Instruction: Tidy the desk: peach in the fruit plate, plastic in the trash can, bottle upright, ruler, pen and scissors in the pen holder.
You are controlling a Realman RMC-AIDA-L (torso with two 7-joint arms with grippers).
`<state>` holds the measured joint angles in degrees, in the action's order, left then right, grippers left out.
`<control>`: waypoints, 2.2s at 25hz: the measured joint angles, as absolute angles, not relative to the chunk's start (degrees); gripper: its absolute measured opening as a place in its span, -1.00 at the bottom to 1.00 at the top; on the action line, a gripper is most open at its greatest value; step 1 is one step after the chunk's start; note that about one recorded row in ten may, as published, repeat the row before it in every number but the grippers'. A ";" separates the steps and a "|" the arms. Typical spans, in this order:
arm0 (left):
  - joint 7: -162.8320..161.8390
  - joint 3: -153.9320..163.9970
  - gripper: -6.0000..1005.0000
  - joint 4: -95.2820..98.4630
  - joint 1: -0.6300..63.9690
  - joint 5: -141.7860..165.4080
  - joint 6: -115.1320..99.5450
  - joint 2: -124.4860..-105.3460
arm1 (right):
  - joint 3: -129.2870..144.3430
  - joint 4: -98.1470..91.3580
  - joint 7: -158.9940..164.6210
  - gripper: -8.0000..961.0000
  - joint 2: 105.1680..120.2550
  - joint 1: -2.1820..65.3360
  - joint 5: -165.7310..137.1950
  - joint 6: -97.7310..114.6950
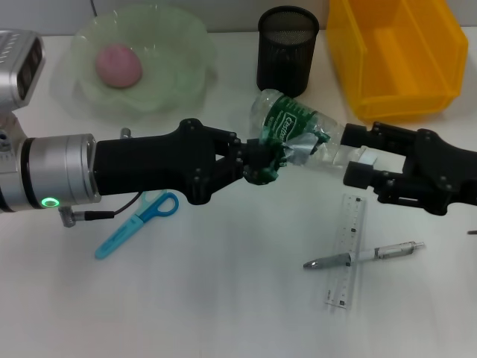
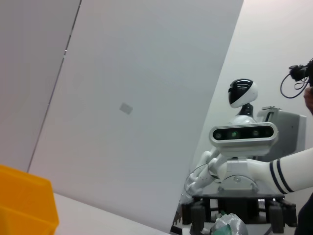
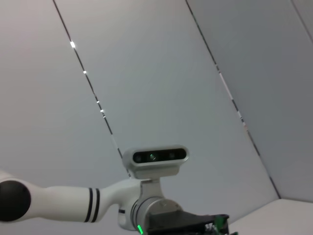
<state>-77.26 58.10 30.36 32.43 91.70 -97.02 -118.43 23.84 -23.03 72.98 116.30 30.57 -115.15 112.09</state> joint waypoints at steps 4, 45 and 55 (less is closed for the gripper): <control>-77.26 58.35 -0.96 28.90 33.39 91.67 -97.35 -118.59 | 25.12 -22.90 72.91 0.53 116.85 30.97 -115.17 111.93; -76.71 59.64 -0.97 27.50 34.02 91.67 -99.09 -118.65 | 26.27 -21.54 72.99 -0.71 118.25 32.70 -115.02 111.35; -77.25 59.25 -0.81 26.79 34.13 91.55 -98.86 -118.74 | 26.28 -21.53 72.67 -0.81 118.25 32.73 -114.82 111.39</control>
